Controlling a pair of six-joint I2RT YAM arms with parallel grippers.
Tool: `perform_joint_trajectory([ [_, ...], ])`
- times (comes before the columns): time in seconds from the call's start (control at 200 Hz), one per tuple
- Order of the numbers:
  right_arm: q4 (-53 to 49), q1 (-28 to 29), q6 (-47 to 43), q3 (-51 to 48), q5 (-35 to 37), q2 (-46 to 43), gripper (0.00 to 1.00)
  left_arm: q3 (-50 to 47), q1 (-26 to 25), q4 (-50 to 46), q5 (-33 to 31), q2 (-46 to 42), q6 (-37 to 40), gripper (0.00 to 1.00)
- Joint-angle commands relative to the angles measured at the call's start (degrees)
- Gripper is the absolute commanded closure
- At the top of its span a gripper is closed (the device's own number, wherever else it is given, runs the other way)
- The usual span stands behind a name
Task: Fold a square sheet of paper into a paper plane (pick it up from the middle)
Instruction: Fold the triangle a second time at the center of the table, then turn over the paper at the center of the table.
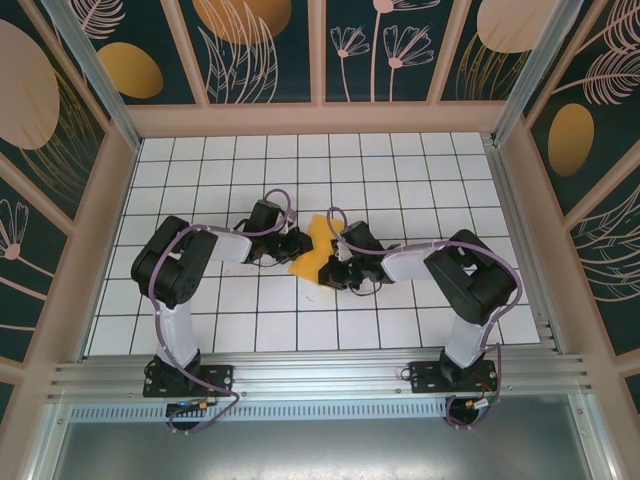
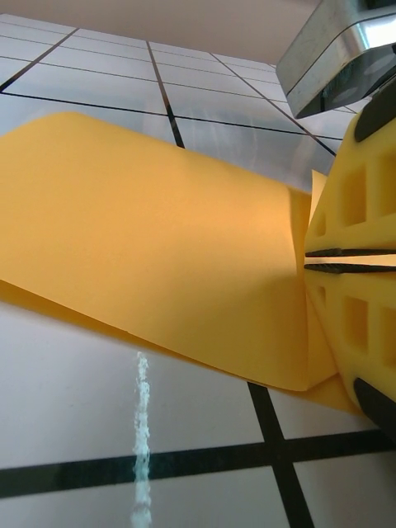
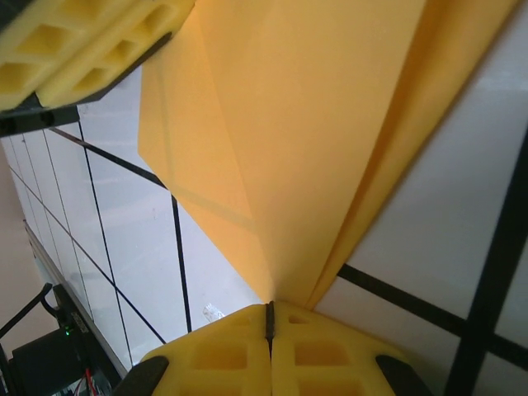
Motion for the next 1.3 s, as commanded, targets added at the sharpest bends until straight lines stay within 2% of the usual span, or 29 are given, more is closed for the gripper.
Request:
perform_joint_trajectory([
  [0.0,-3.55,0.60,0.02,-1.78,-0.51,-2.28,0.92,-0.41,0.22,-5.04,-6.14,1.10,2.41,0.86],
  [0.075,-3.37,0.51,-0.31,-1.55,1.16,-4.53,0.92,-0.33,0.22,-5.06,-5.54,0.16,2.29,0.86],
  [0.19,-5.91,-0.73,-0.48,-0.75,9.10,-10.27,0.92,-0.14,0.22,-4.72,-3.71,-2.90,2.12,0.81],
  [0.255,-7.79,-2.08,-0.36,-0.58,14.36,-13.04,0.89,0.12,0.21,-4.74,-3.25,-5.43,1.91,0.77],
  [0.32,-7.36,-3.99,0.40,-1.13,16.42,-14.61,0.85,0.39,0.22,-5.16,-3.34,-7.75,1.64,0.72],
  [0.465,-4.27,-5.15,1.03,-0.07,15.15,-13.98,0.69,1.02,0.22,-7.08,-3.76,-10.37,2.36,0.70],
  [0.721,-1.86,-3.57,1.96,2.92,13.81,-8.32,0.57,-1.05,0.15,-7.88,-3.39,-10.39,4.05,0.77],
  [1.296,-2.67,-2.92,3.18,6.87,15.51,-0.61,0.55,-0.81,0.22,-6.59,-2.17,-5.47,4.36,0.78],
])
